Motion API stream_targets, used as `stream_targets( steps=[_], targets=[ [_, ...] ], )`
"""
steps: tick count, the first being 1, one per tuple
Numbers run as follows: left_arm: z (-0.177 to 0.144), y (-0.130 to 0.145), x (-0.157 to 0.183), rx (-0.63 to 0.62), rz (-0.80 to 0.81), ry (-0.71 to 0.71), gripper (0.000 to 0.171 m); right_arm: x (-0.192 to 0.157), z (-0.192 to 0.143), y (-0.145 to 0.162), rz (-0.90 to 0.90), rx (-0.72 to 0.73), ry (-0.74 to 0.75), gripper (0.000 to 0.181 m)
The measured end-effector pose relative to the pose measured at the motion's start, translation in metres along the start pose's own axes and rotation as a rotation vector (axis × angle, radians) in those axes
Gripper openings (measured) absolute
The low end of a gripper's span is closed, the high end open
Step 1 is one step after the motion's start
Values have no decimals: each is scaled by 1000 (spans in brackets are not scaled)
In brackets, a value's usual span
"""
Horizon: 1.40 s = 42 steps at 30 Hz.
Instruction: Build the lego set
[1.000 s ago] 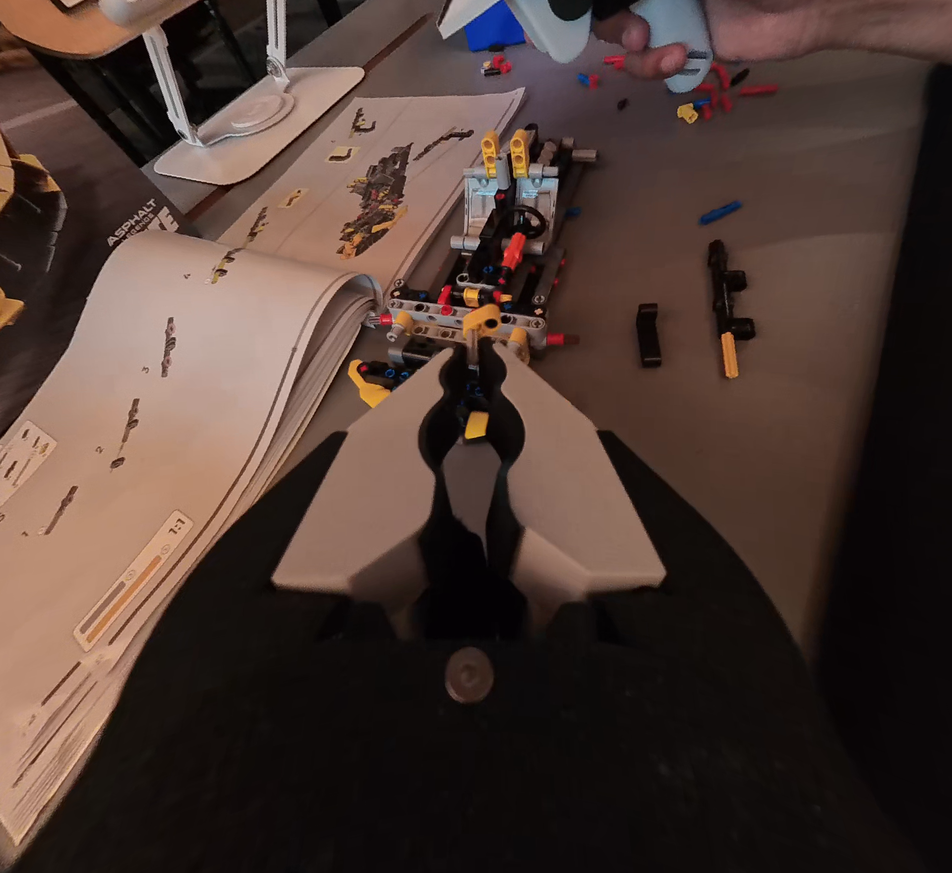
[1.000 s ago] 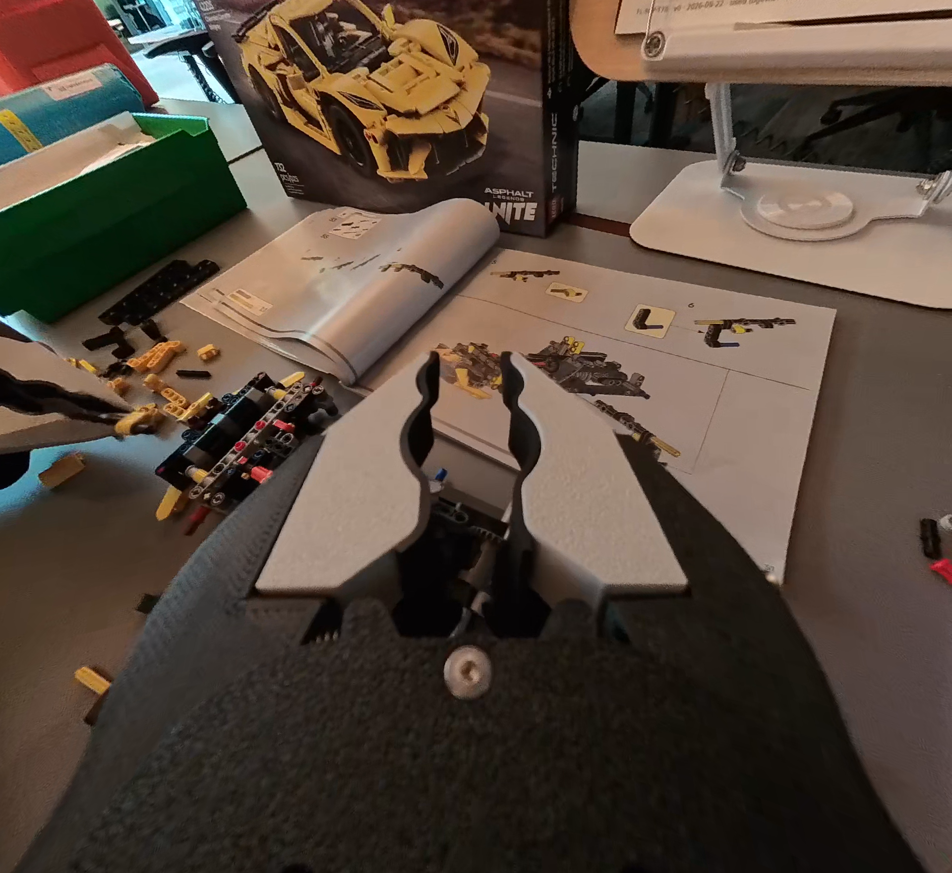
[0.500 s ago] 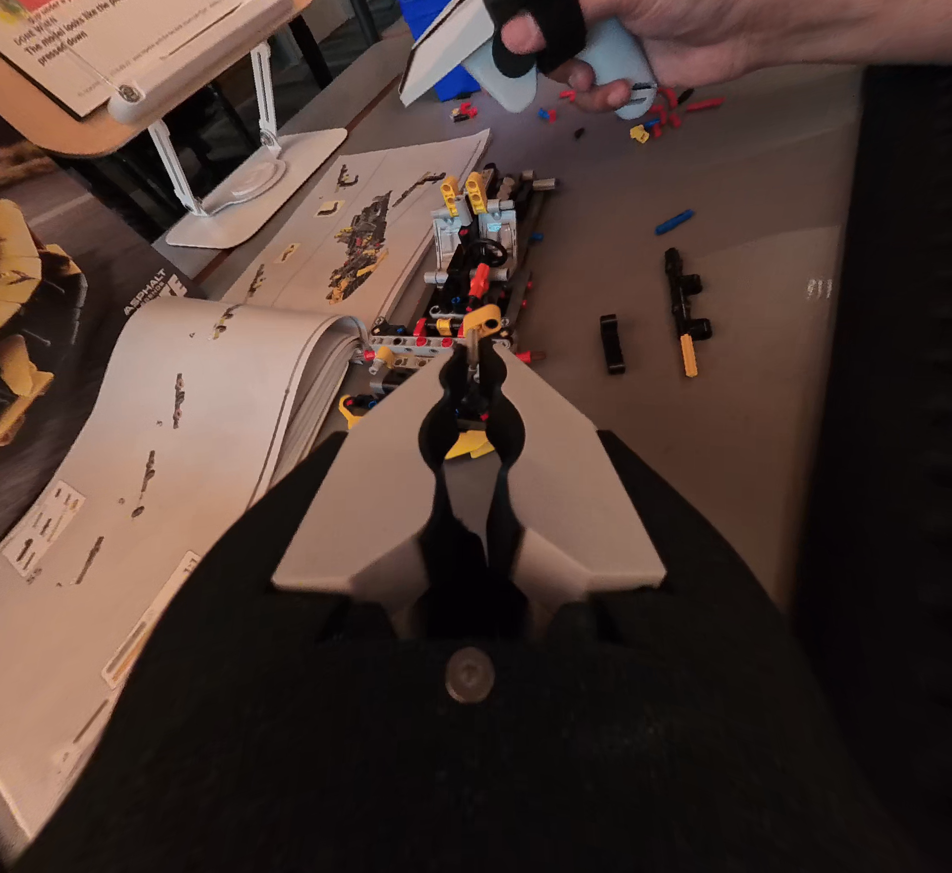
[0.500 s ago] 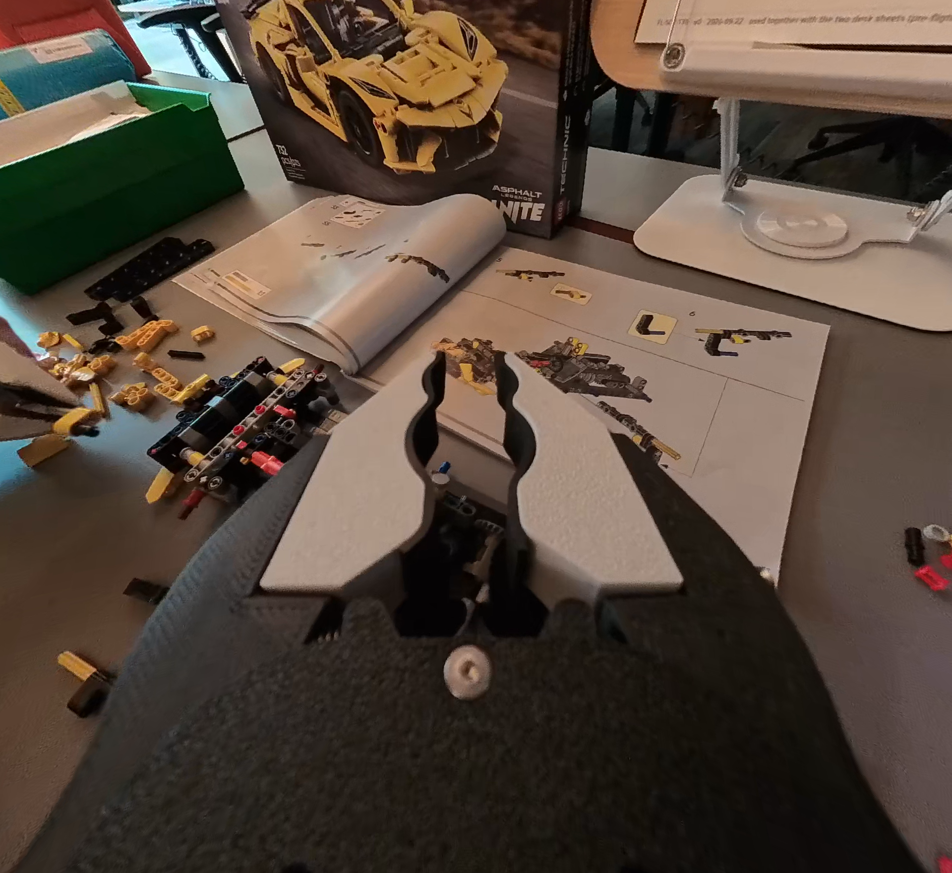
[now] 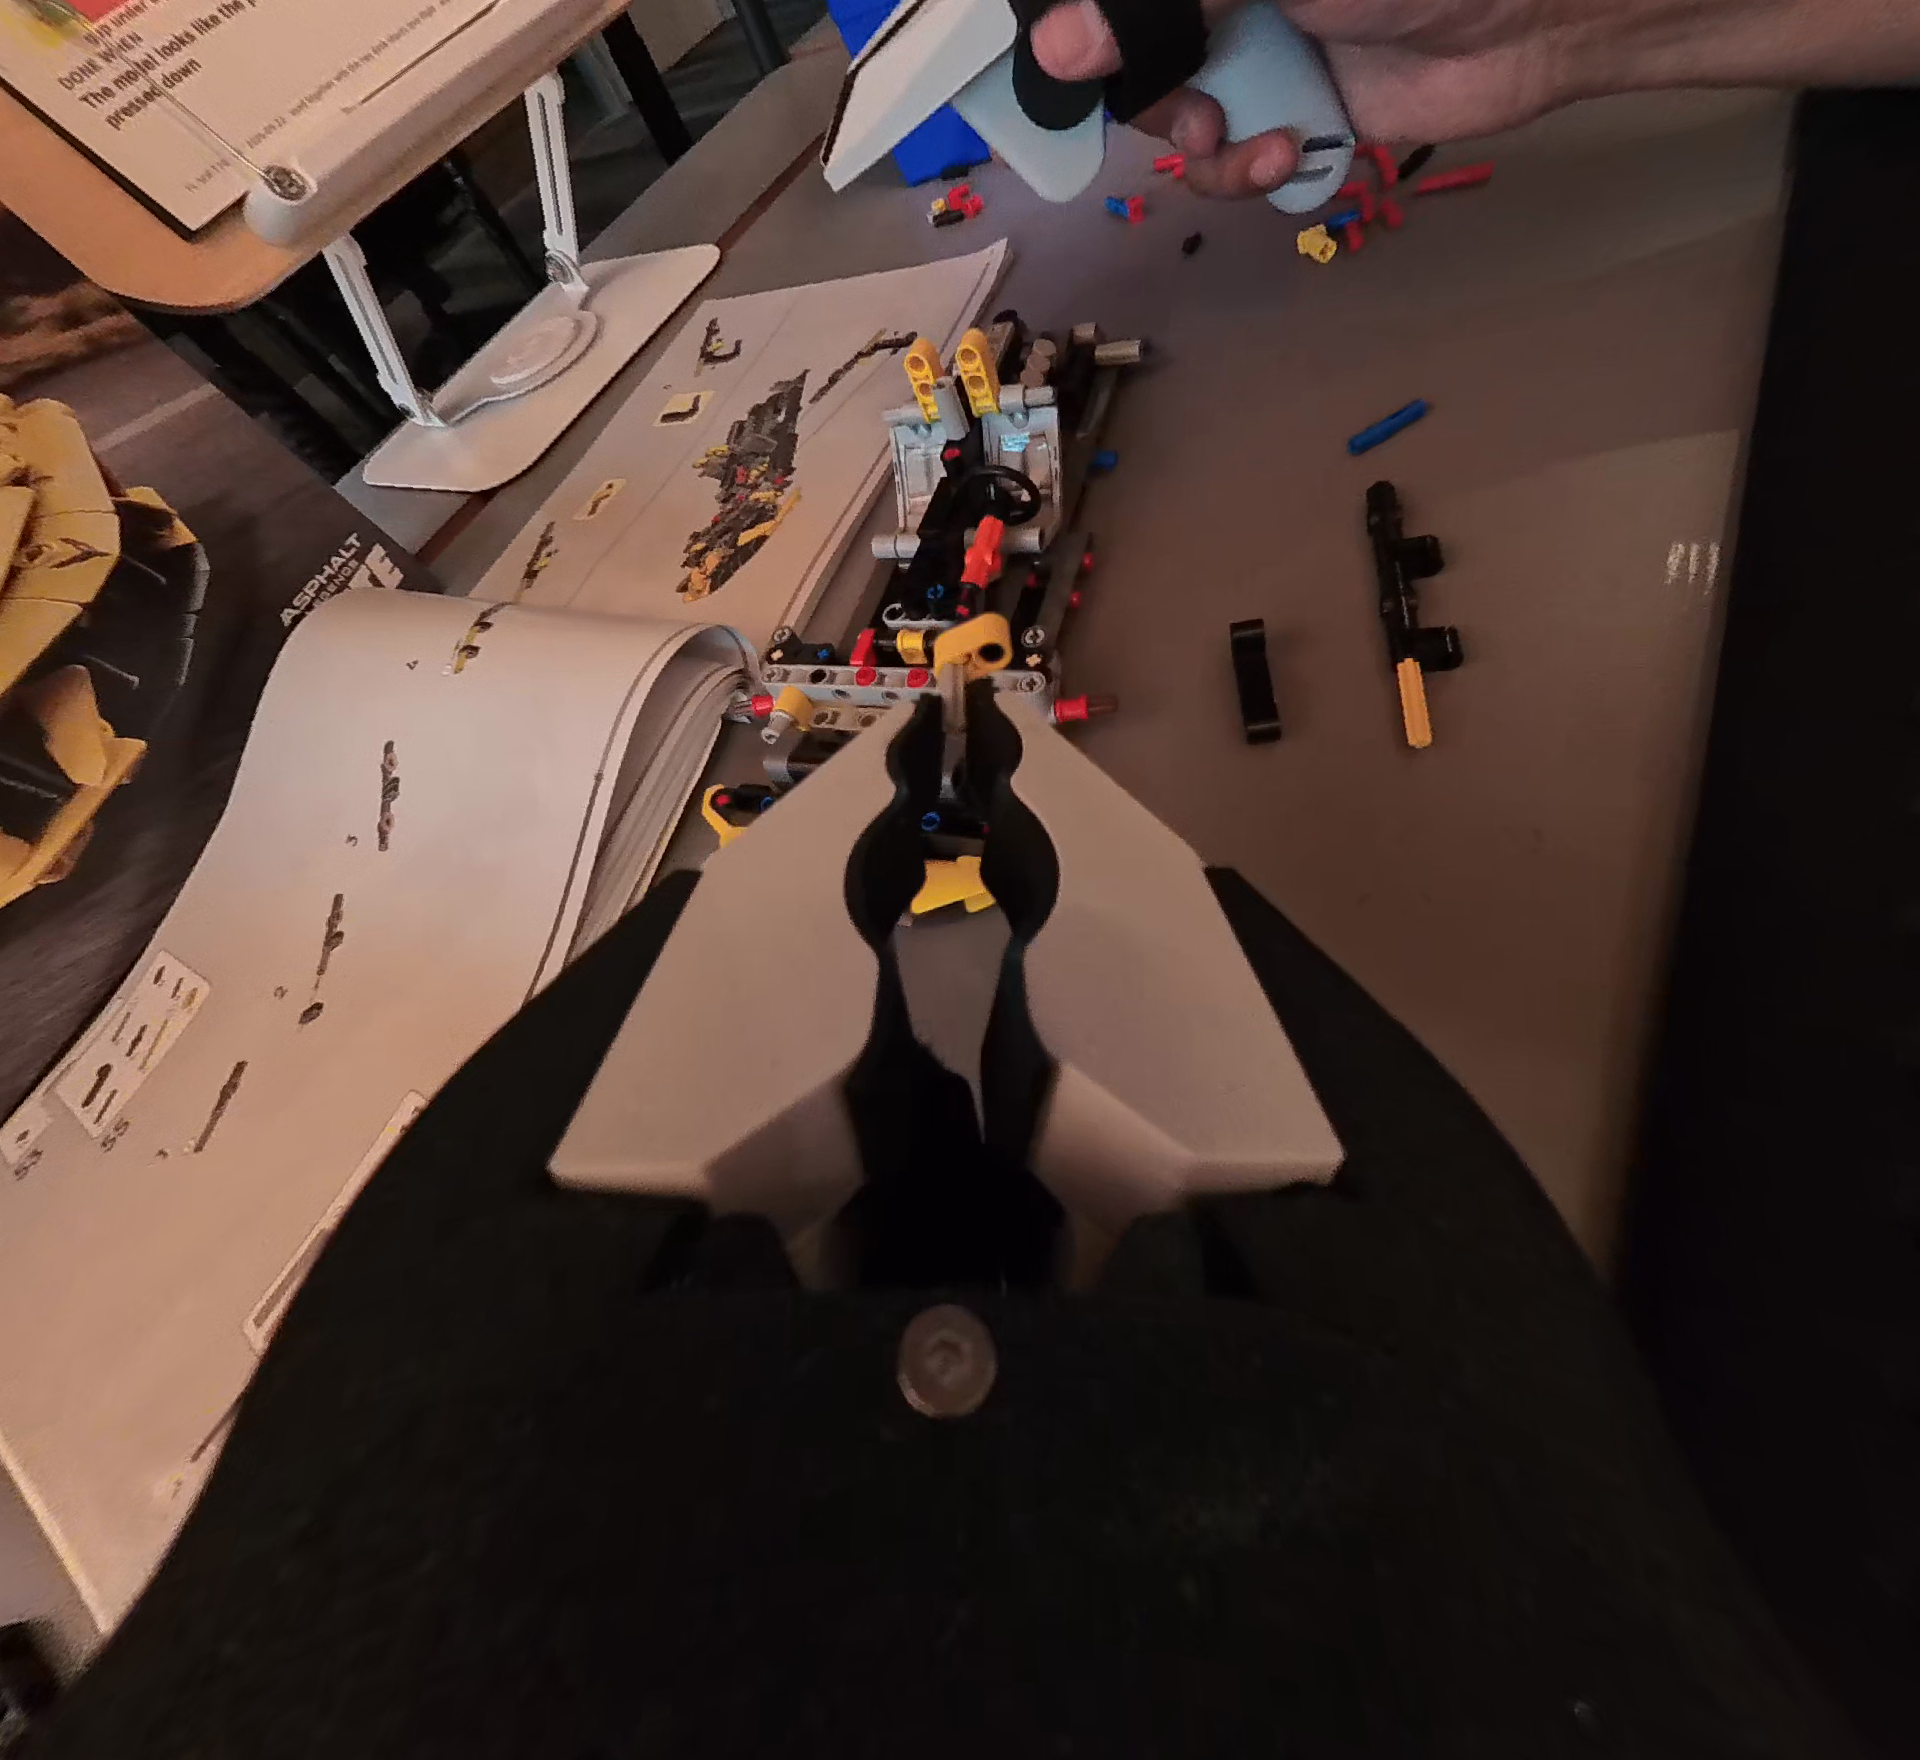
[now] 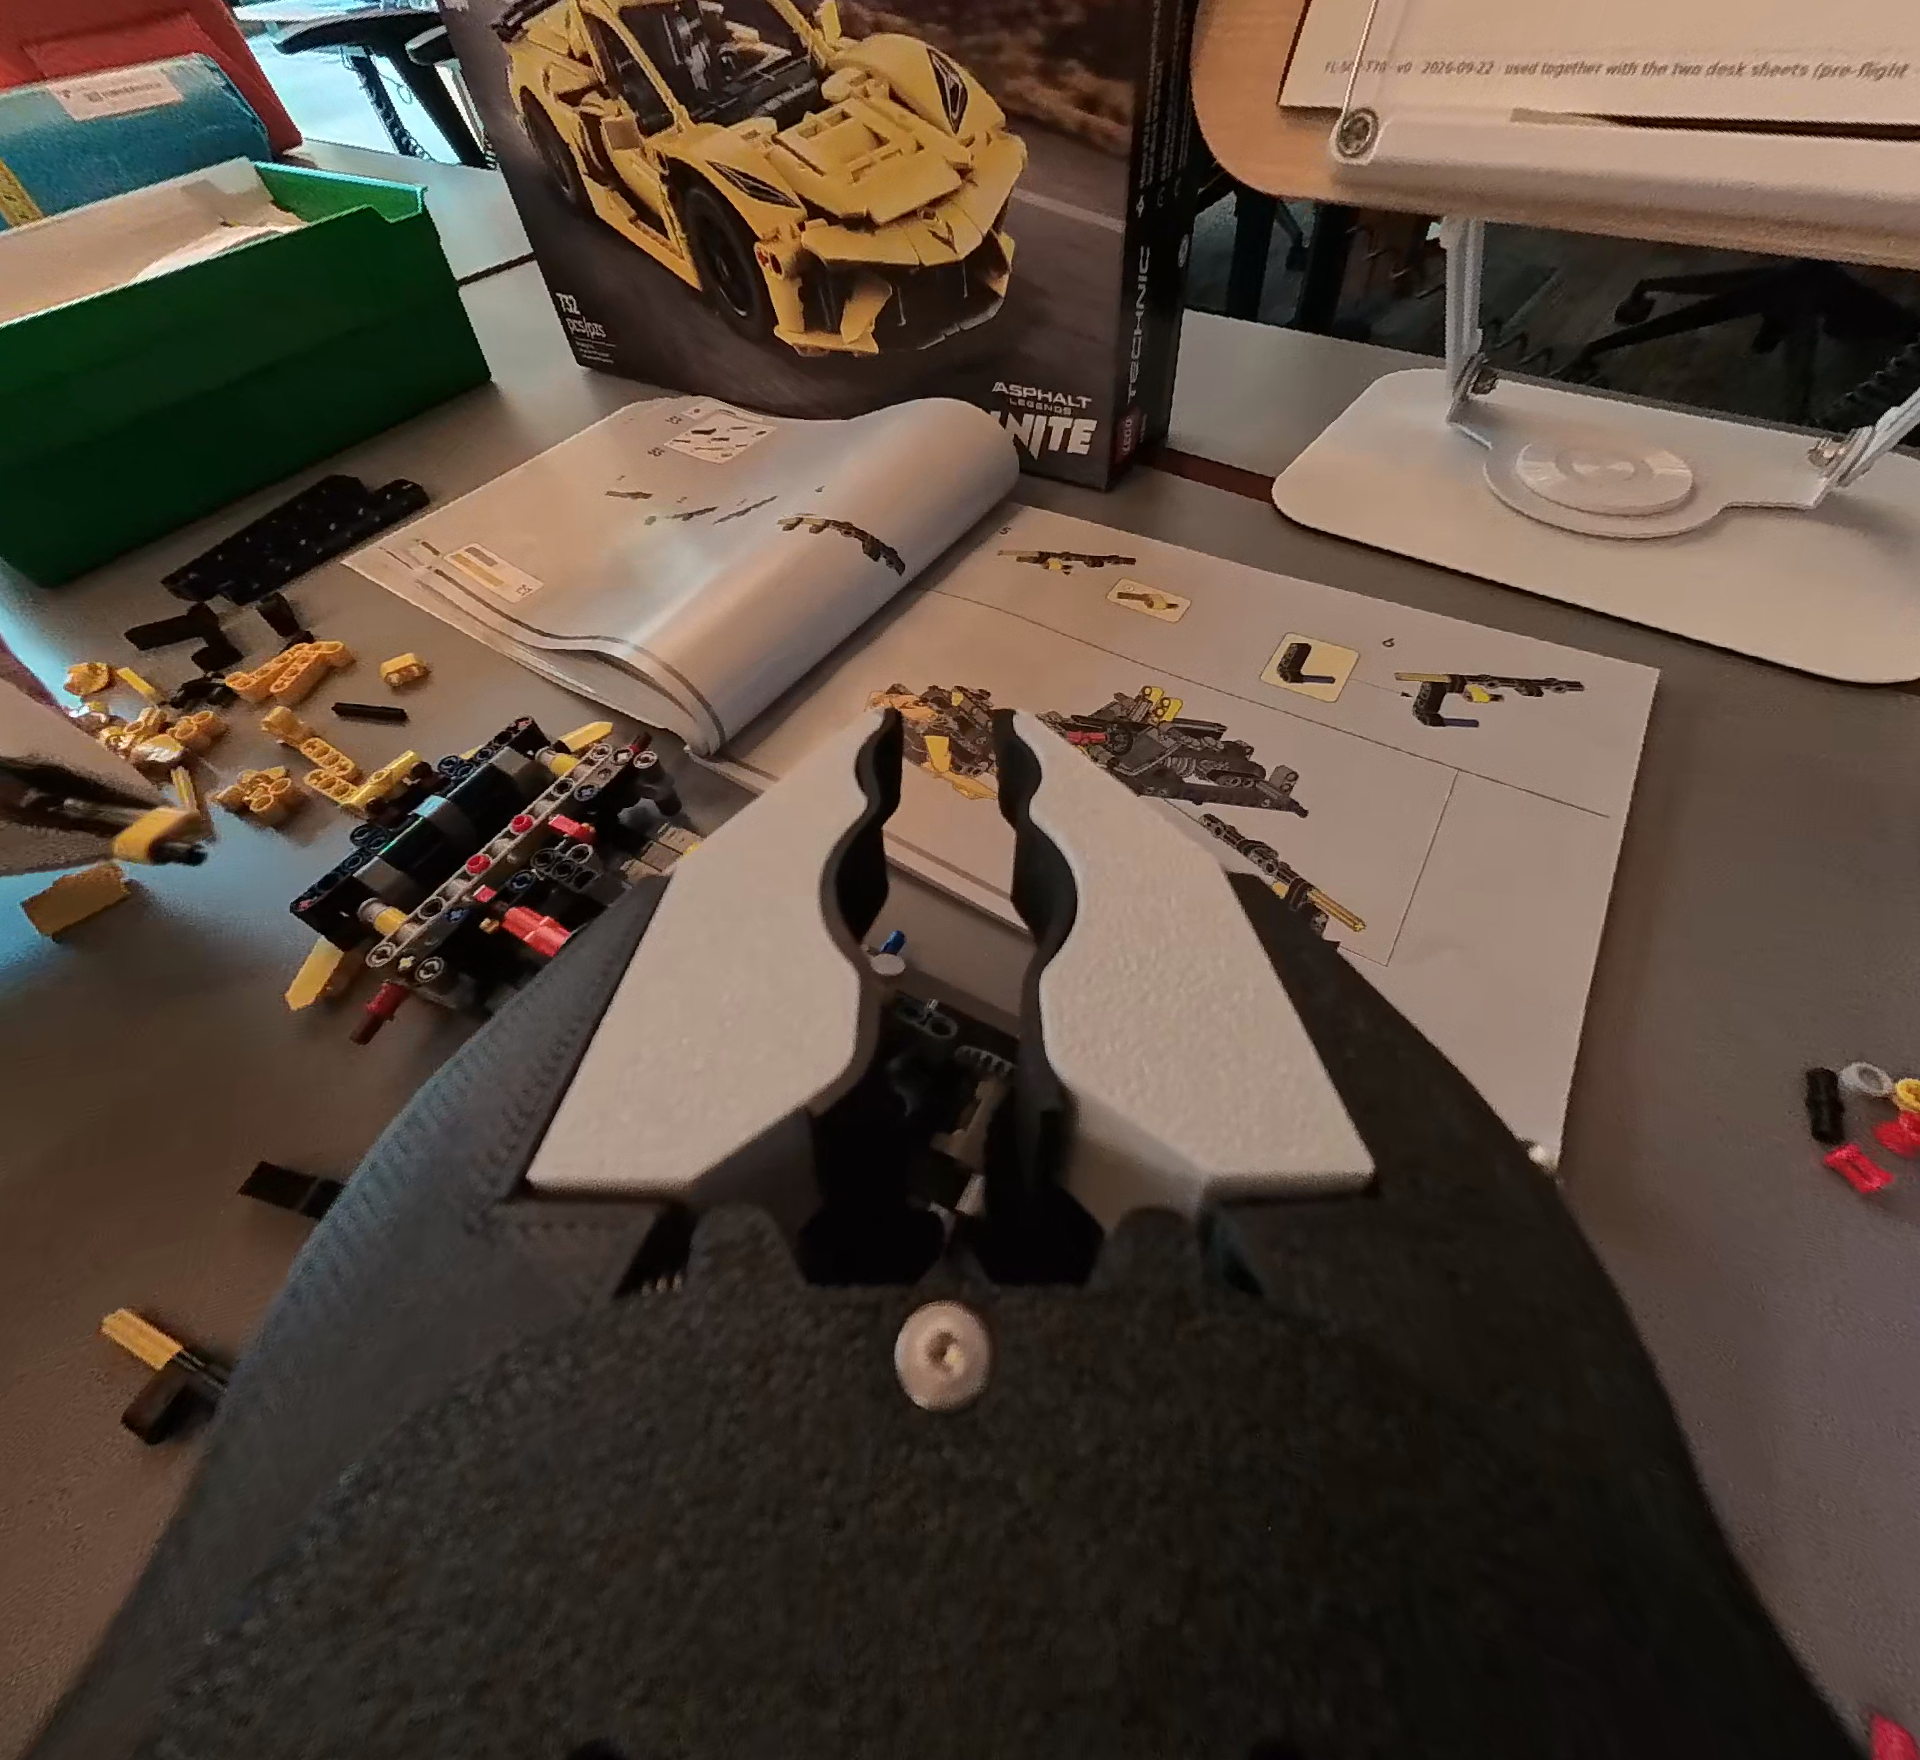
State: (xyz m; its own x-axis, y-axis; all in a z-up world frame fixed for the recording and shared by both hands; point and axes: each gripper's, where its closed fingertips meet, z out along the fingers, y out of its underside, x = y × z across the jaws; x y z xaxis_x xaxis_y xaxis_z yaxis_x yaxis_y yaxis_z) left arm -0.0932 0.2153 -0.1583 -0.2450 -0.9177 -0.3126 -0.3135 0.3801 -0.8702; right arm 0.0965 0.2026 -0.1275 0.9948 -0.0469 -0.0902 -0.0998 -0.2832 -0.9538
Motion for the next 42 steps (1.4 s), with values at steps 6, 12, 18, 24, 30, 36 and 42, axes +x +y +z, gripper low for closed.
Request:
stream_targets(
  steps=[6, 12, 18, 24, 30, 36, 42],
  targets=[
    [2, 2, 2, -11, 16, 3, 1, -2, 1, 1, -11, -8, -2, 17],
    [1, 1, 2, -9, 13, 3, 1, -2, 1, 2, -14, -10, -1, 16],
    [2, 1, 4, -9, 18, 6, 1, -12, -1, -4, -27, 20, -53, 19],
    [8, -3, 12, -14, 31, 20, 1, -121, -29, -2, -30, 19, -392, 25],
    [18, -7, 16, -36, -2, 8, 1, -159, -16, 43, -48, -114, -290, 29],
    [25, -12, 22, -52, 8, -5, 1, -155, -11, 46, 88, -129, -283, 30],
    [29, -13, 24, -64, -6, -13, 1, -154, -8, 53, 120, -137, -271, 16]
  ],
)
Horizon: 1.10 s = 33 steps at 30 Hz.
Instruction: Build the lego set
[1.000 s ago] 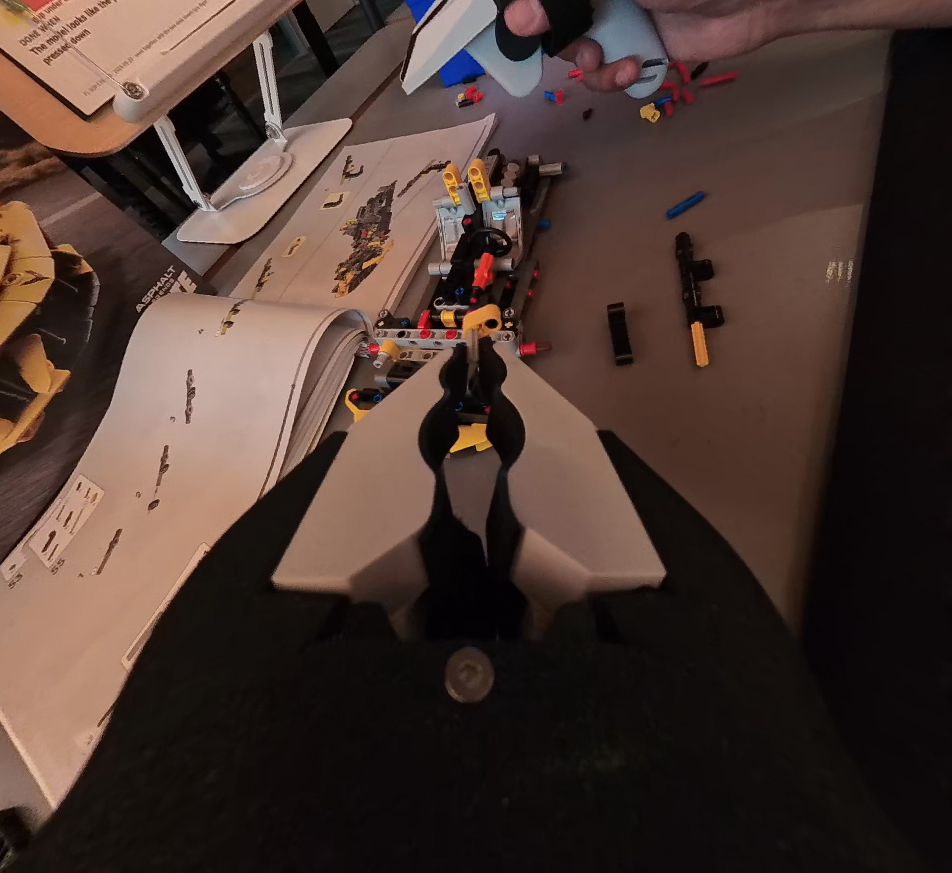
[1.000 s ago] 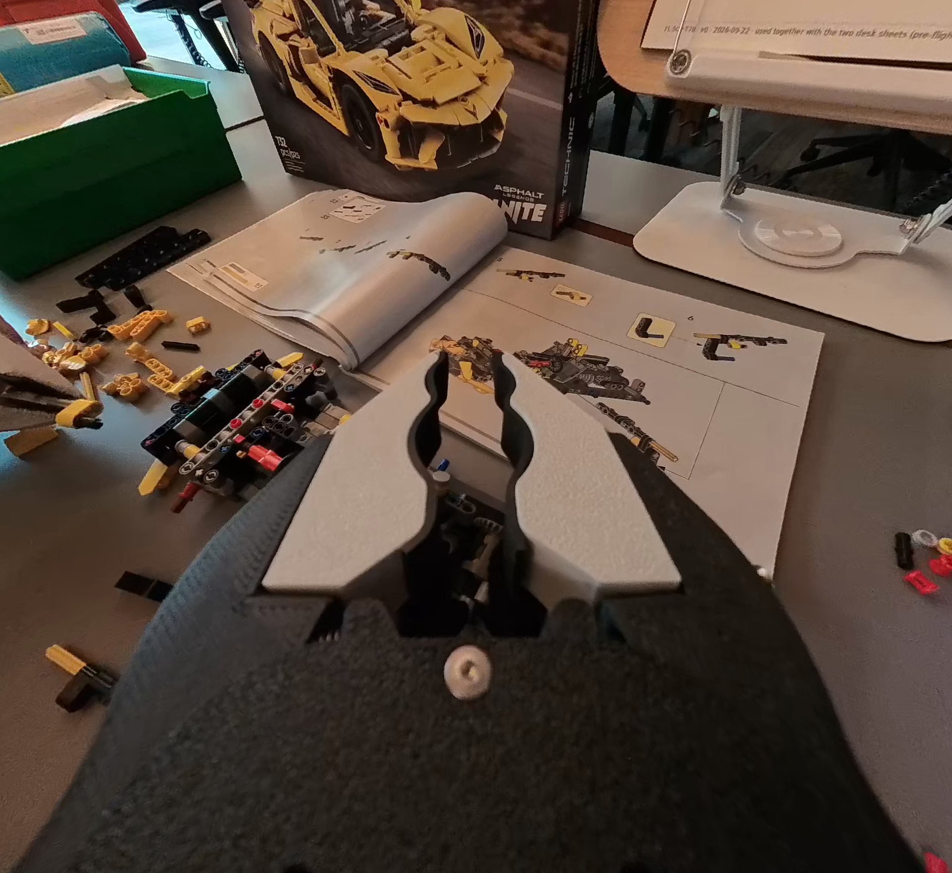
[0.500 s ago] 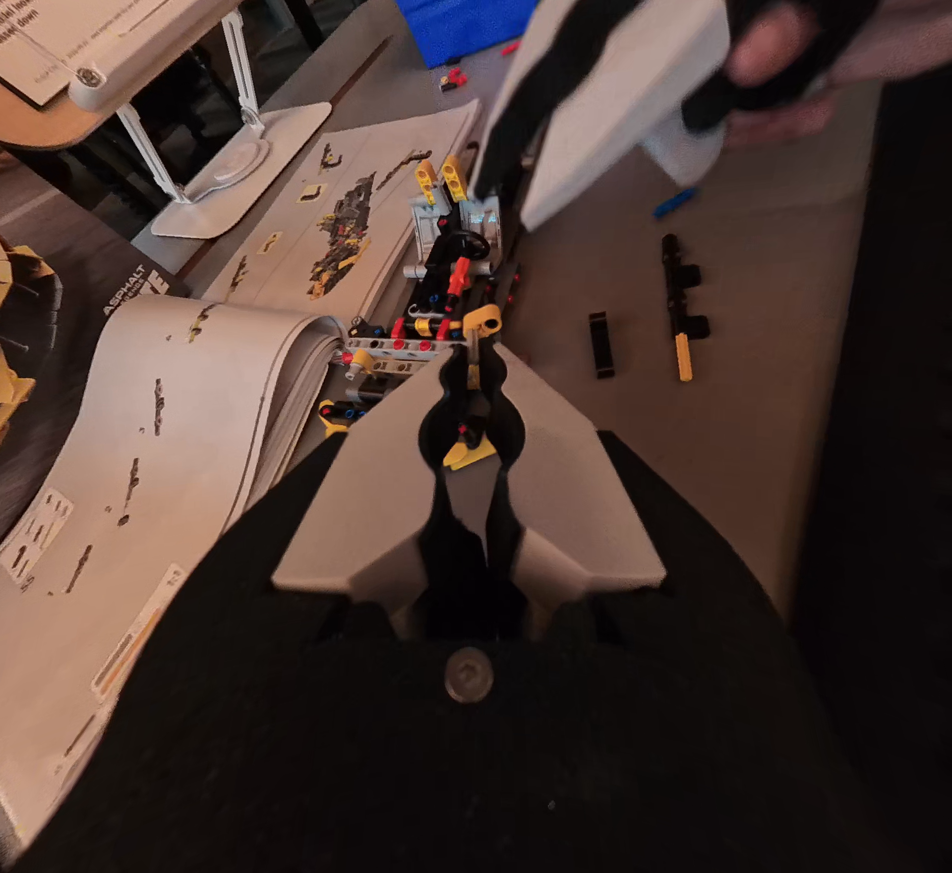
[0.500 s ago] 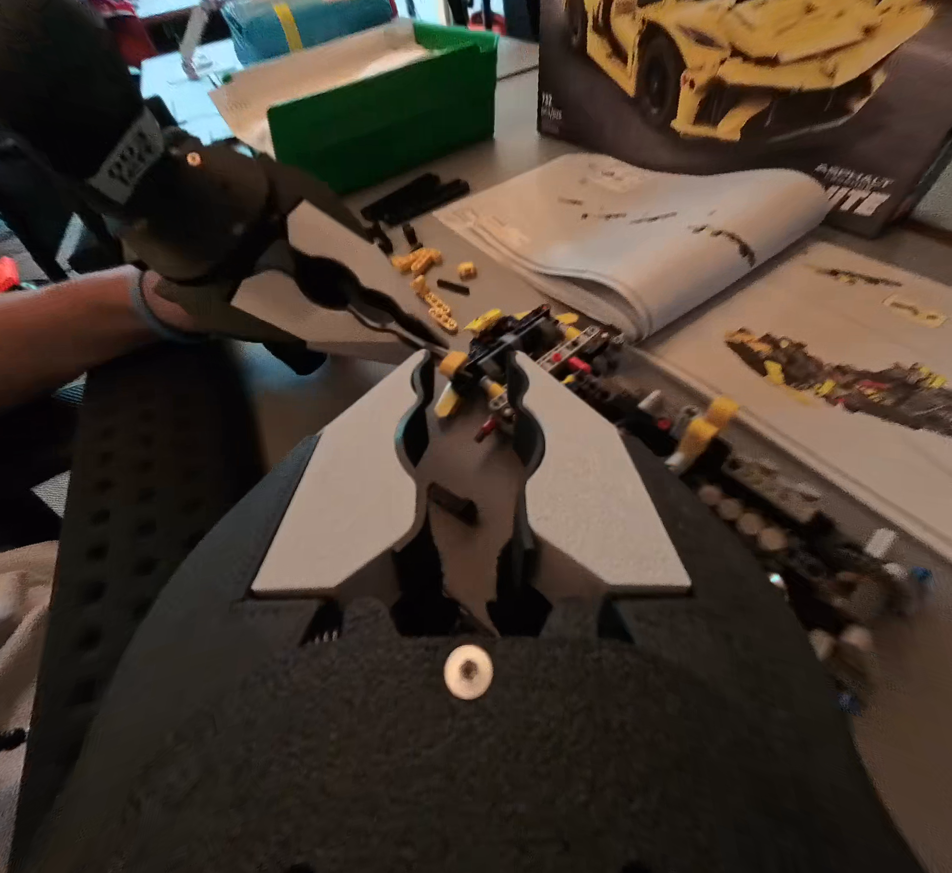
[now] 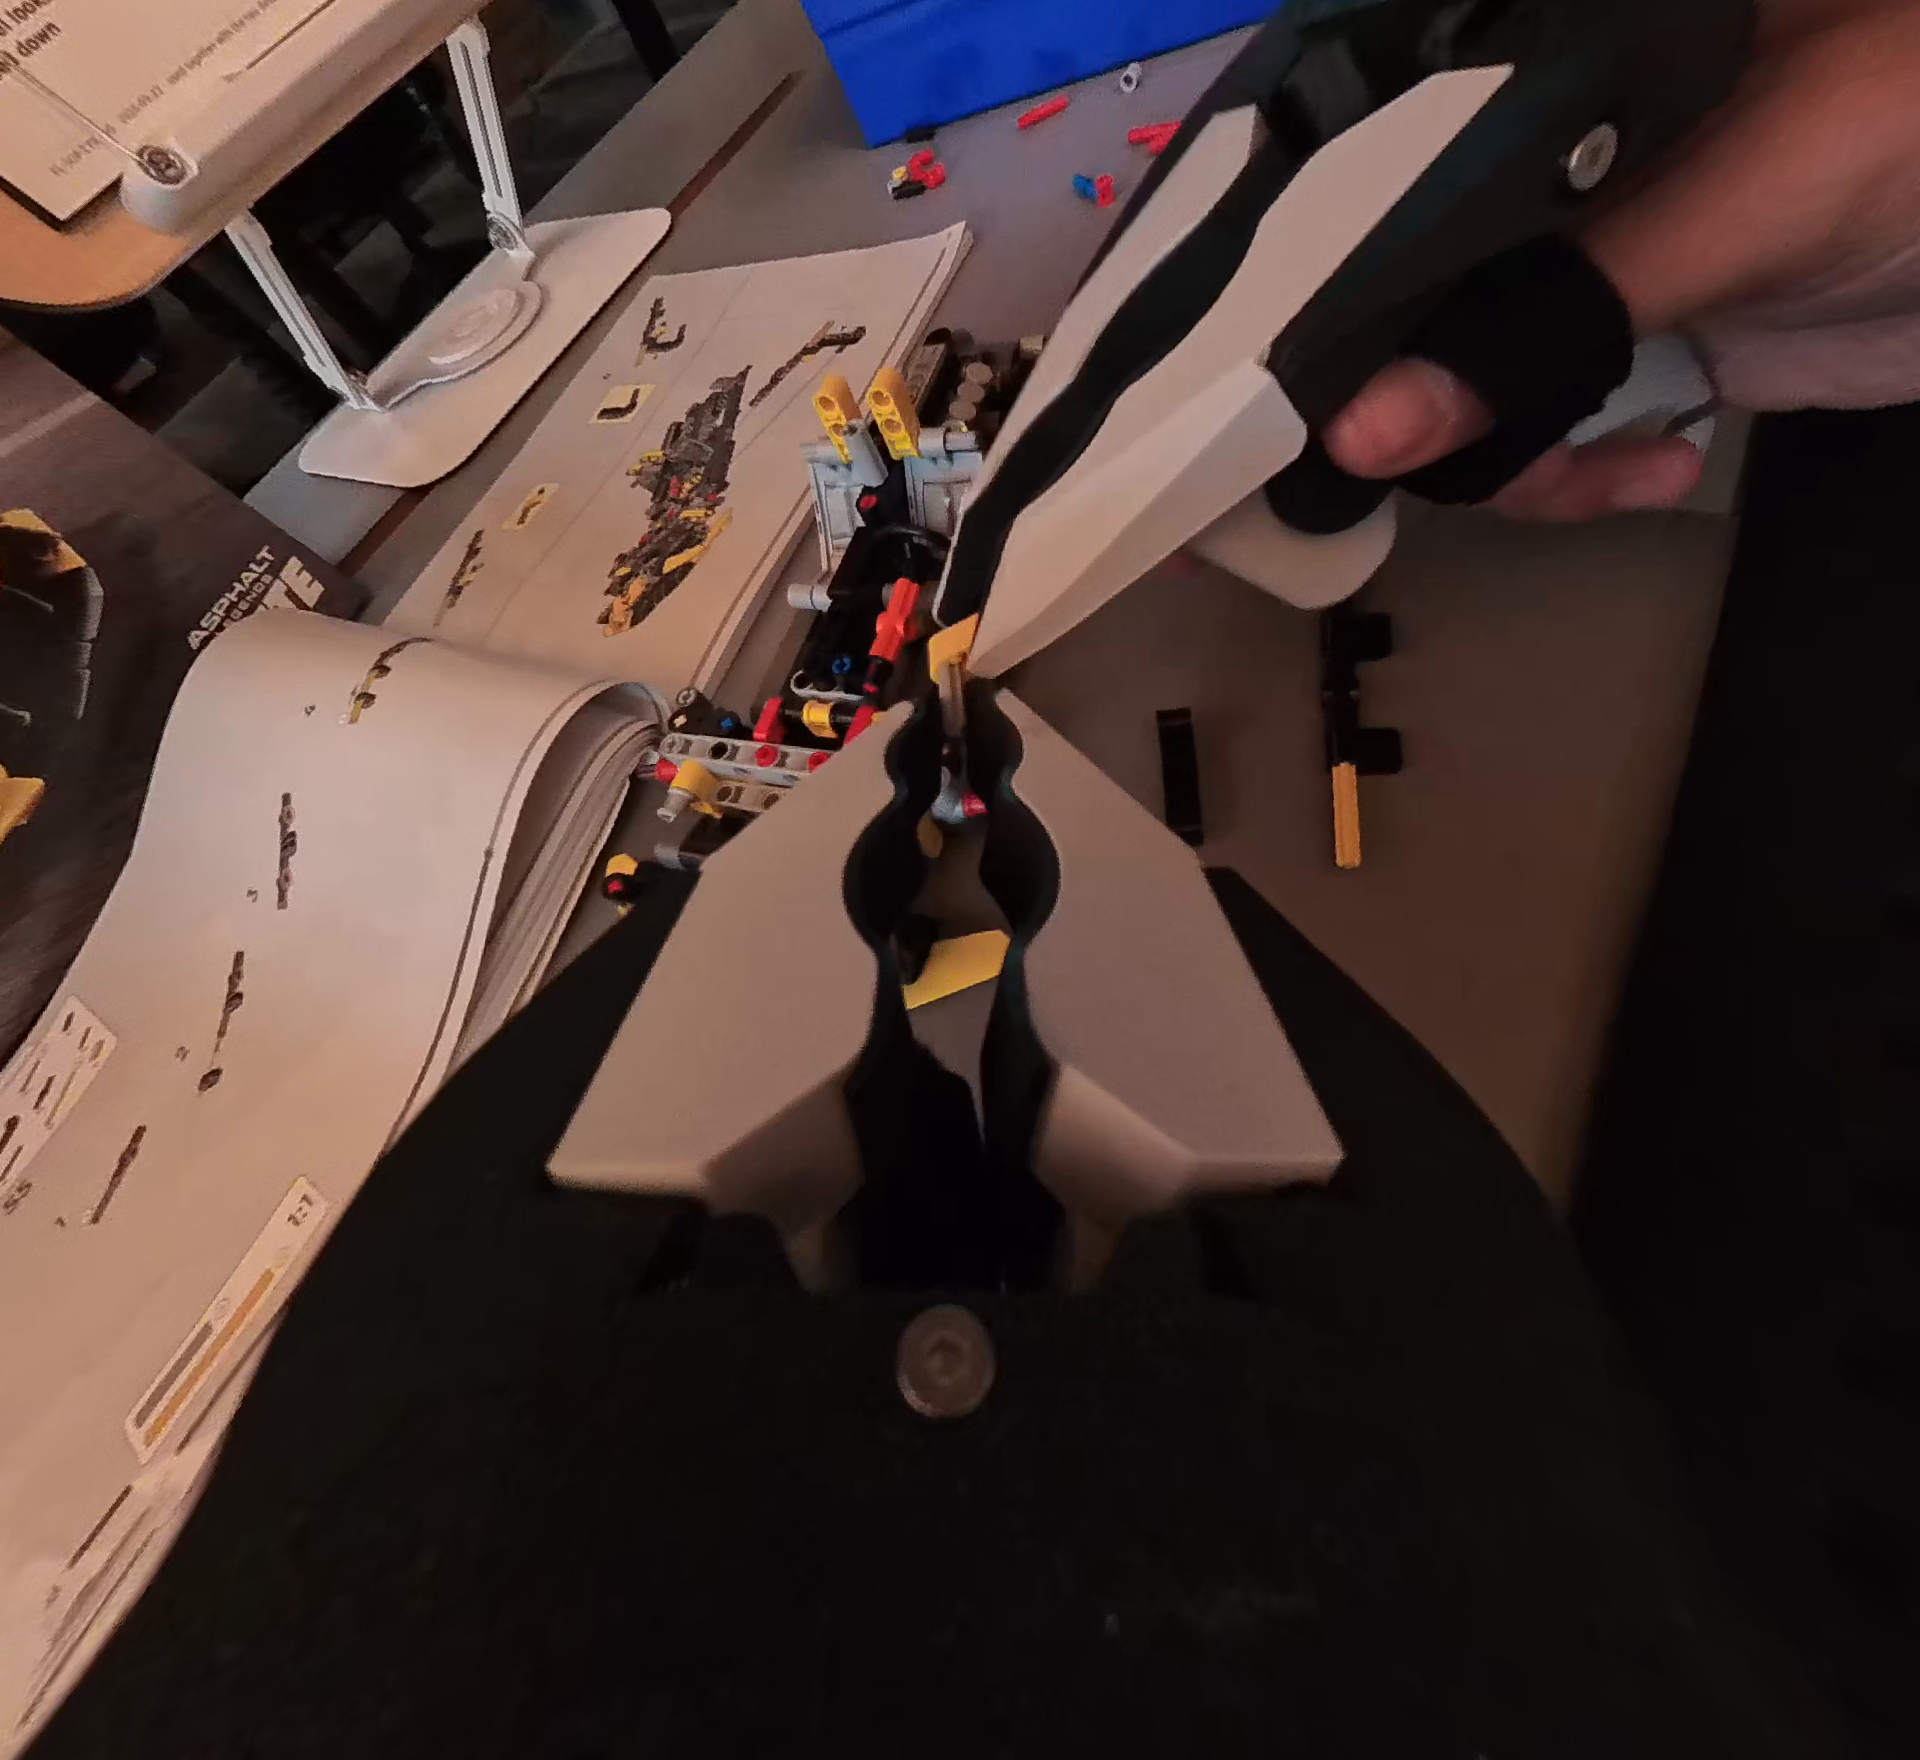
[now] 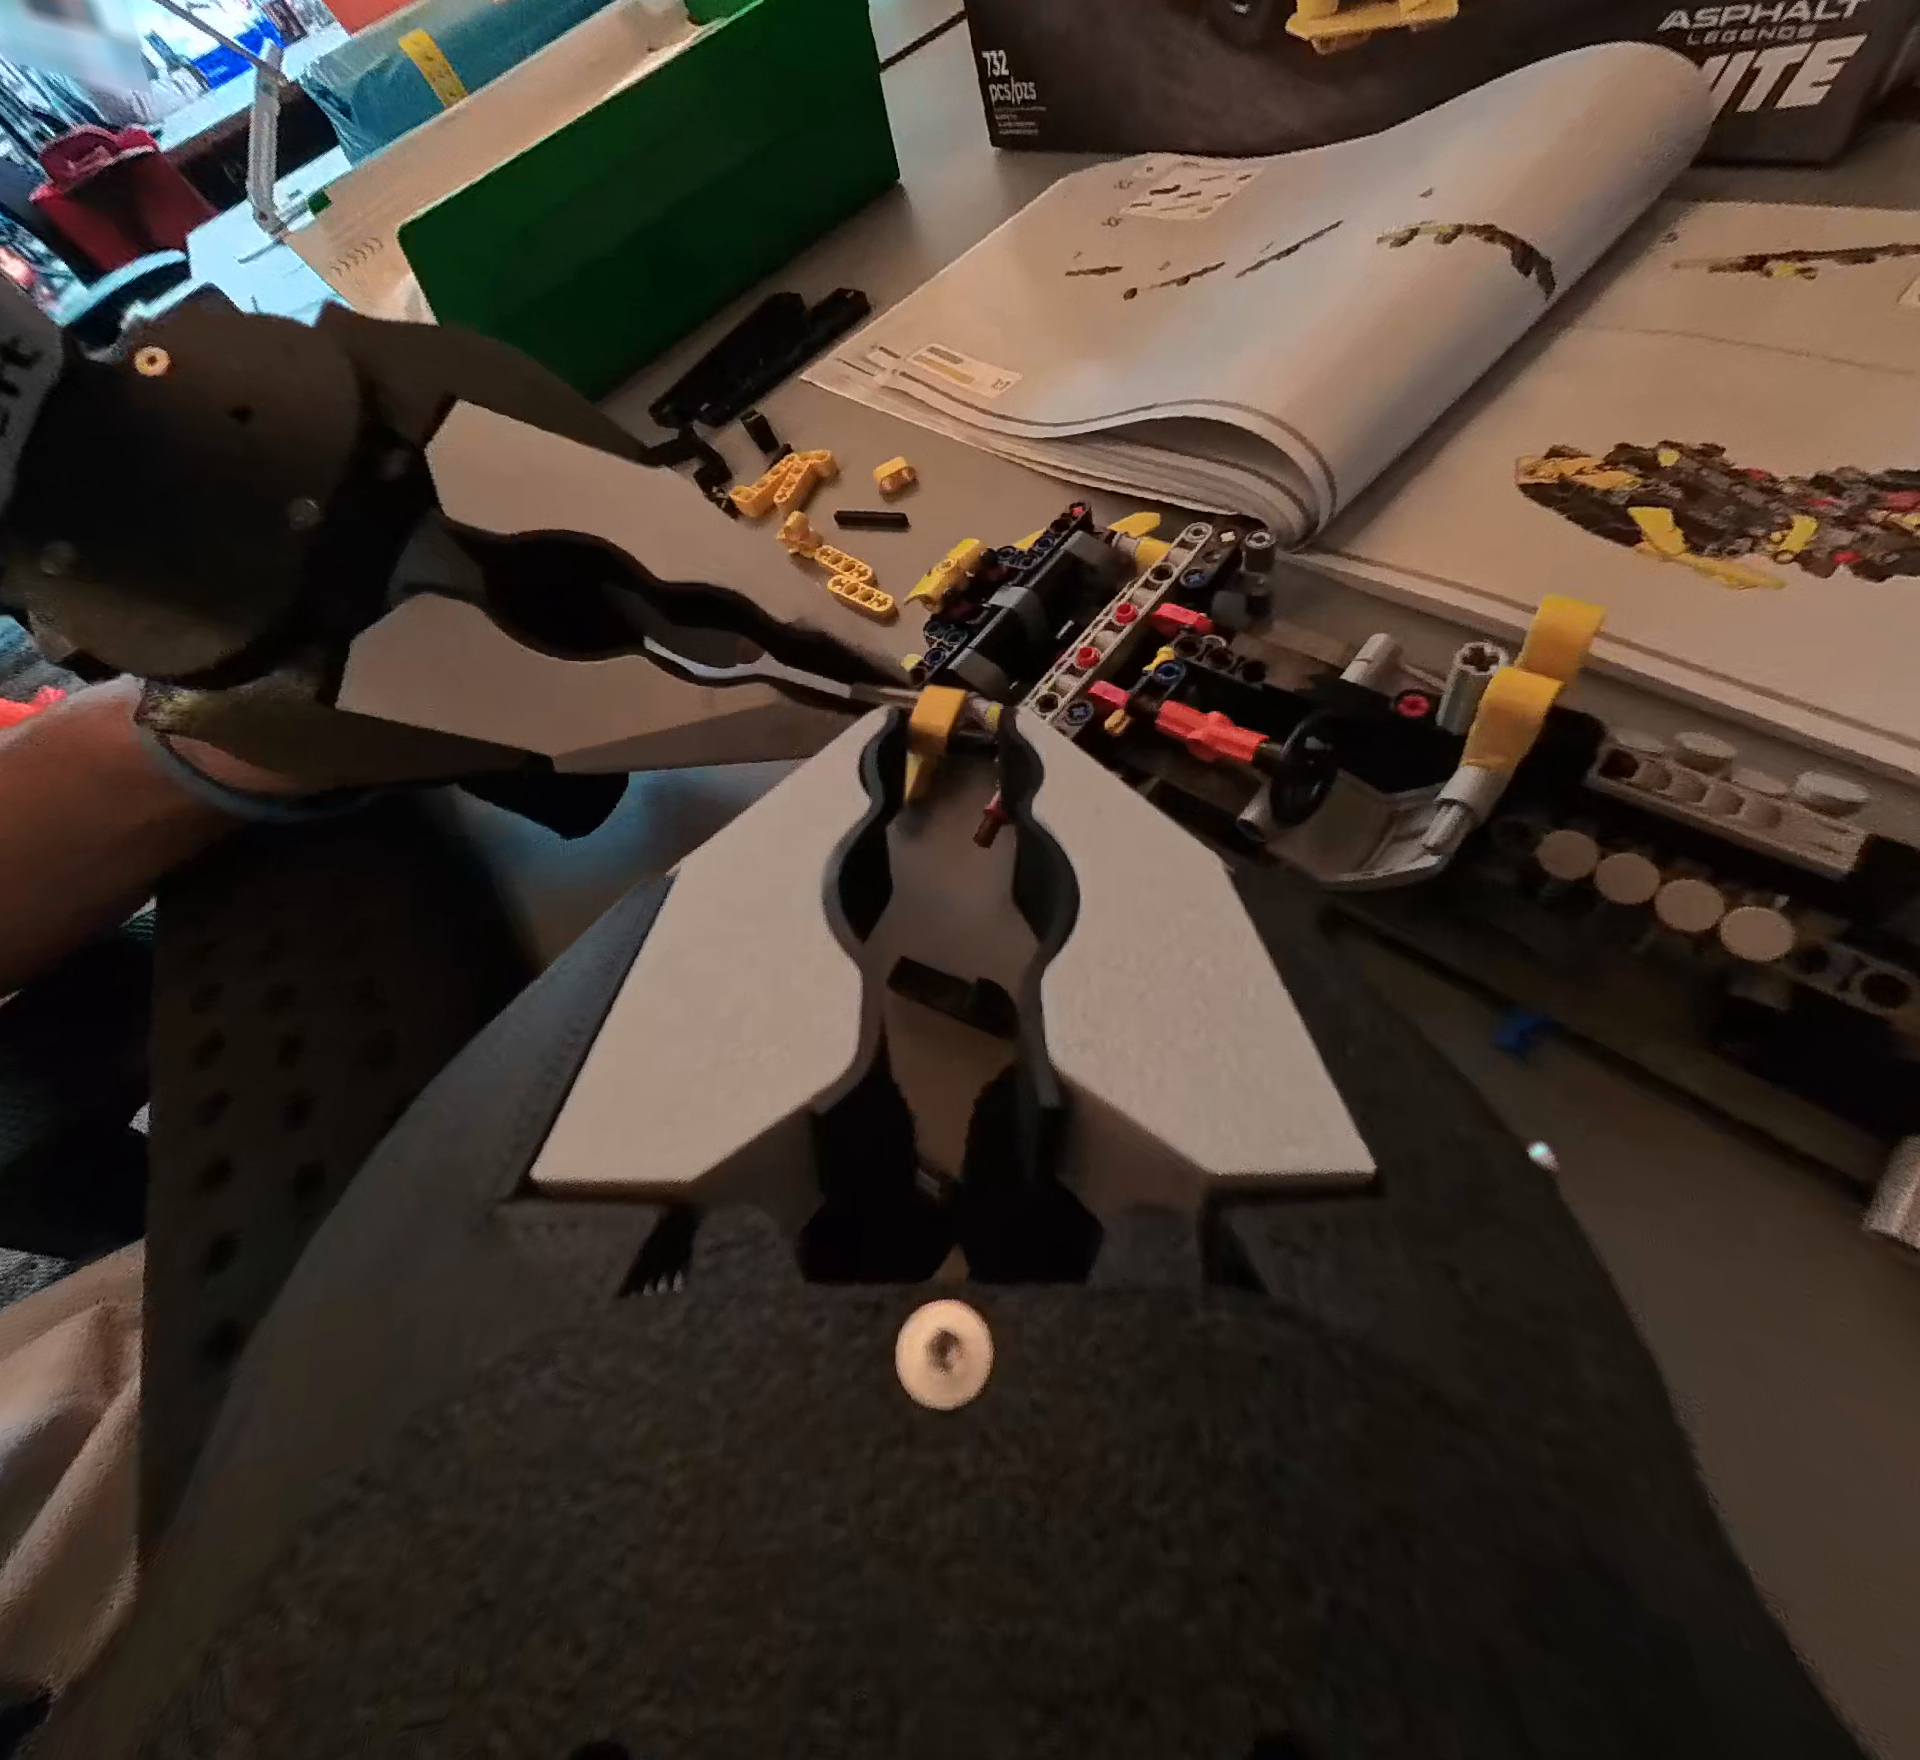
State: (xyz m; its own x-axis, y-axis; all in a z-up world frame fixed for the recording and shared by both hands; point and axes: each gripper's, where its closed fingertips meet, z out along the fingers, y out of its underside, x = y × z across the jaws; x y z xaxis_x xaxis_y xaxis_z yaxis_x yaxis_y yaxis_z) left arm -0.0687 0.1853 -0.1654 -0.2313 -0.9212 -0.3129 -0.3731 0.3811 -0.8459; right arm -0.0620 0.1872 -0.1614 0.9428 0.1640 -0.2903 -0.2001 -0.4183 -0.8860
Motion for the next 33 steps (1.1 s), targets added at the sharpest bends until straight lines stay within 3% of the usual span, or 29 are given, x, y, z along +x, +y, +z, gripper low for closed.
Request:
stream_targets(
  steps=[5, 9, 12, 18, 23, 28, 33],
  targets=[
    [0, -2, 14, 2, -80, 60, 8, 15, -20, -4, -98, -12, 100, 16],
    [-5, -1, 60, -54, -242, 398, 20, 28, -59, 0, -157, -30, 171, 16],
    [-3, 7, 78, -178, -295, 525, 30, 40, -86, 12, -208, -56, 261, 16],
    [5, 36, 79, -360, 5, 417, 22, 31, -105, 29, -122, -72, 252, 16],
    [8, 33, 84, -339, 69, 384, 2, 12, -101, 51, -49, -181, 179, 16],
    [18, 29, 61, -328, 345, 96, 2, 12, -96, 58, 7, -209, 196, 16],
    [17, 5, 50, -241, 499, -108, 2, 18, -89, 67, 108, -226, 222, 16]
  ],
)
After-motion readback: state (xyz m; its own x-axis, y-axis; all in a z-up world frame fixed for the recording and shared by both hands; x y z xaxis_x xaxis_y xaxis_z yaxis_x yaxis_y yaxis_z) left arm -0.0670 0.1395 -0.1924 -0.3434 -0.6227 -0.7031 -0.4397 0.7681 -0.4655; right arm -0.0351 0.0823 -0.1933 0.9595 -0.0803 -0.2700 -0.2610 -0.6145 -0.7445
